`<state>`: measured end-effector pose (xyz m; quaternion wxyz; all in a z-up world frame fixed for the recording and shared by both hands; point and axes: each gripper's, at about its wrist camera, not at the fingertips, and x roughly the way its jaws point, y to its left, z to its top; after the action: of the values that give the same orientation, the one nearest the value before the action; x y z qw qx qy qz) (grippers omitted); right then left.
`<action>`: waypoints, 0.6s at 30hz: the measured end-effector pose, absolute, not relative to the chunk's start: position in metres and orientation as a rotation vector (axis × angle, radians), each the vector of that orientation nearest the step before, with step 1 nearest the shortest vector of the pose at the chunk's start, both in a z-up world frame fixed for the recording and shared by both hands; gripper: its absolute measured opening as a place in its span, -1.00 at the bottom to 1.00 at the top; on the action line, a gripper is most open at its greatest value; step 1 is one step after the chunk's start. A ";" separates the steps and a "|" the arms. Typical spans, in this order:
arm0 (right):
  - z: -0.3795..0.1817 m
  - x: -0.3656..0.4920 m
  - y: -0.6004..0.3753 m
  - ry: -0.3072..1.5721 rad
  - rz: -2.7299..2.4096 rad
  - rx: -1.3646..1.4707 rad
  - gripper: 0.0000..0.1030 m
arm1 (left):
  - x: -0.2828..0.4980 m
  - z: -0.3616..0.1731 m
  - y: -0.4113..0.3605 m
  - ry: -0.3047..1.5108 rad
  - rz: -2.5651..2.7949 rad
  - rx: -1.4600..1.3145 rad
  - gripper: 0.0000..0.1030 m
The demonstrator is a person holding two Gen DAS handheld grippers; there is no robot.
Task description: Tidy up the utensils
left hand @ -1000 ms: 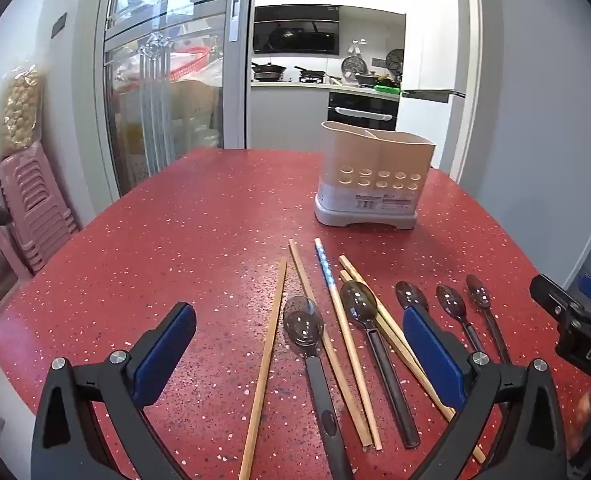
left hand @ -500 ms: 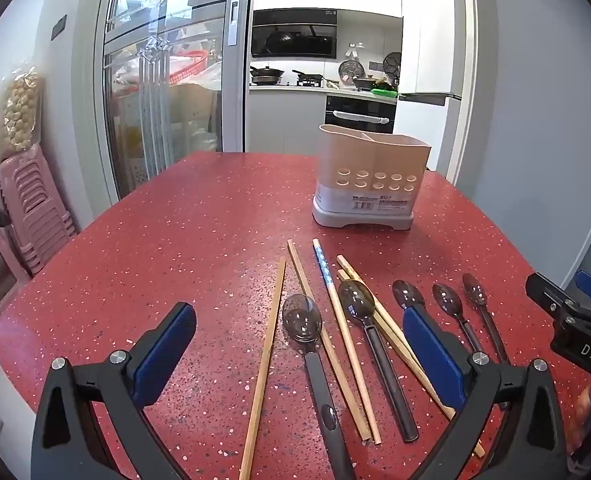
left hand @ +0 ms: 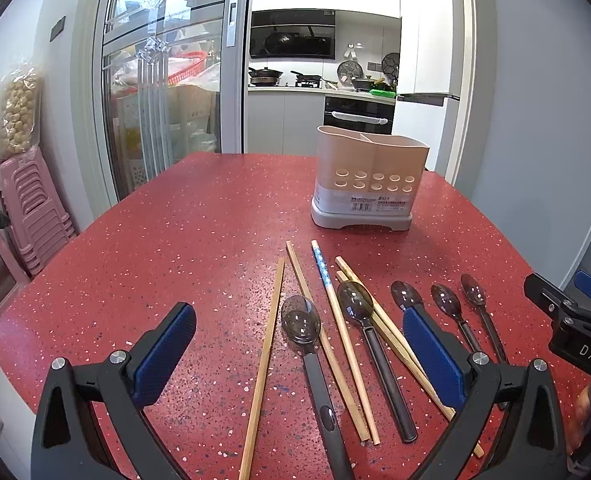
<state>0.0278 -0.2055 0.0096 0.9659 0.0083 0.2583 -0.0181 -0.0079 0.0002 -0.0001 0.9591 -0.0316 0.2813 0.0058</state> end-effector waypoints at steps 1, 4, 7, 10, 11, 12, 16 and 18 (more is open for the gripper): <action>0.010 0.028 -0.206 0.522 -0.037 0.018 1.00 | -0.008 0.000 0.000 0.570 0.012 -0.064 1.00; 0.011 0.028 -0.206 0.521 -0.037 0.018 1.00 | -0.008 0.000 0.000 0.569 0.012 -0.064 1.00; 0.011 0.028 -0.205 0.519 -0.036 0.015 1.00 | -0.008 0.000 0.000 0.569 0.012 -0.065 1.00; 0.012 0.028 -0.205 0.519 -0.035 0.013 1.00 | -0.009 0.000 0.000 0.568 0.011 -0.066 1.00; 0.013 0.028 -0.204 0.519 -0.035 0.013 1.00 | -0.009 0.000 0.000 0.567 0.011 -0.066 1.00; 0.013 0.028 -0.204 0.518 -0.035 0.012 1.00 | -0.009 0.000 -0.001 0.566 0.011 -0.067 1.00; 0.013 0.028 -0.204 0.519 -0.035 0.011 1.00 | -0.009 0.001 -0.001 0.564 0.011 -0.070 1.00; 0.013 0.028 -0.204 0.519 -0.034 0.010 1.00 | -0.009 0.001 -0.001 0.567 0.011 -0.070 1.00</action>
<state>0.0281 -0.2038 0.0127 0.9664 0.0052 0.2566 -0.0166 -0.0089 -0.0010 0.0008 0.9595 -0.0347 0.2794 0.0055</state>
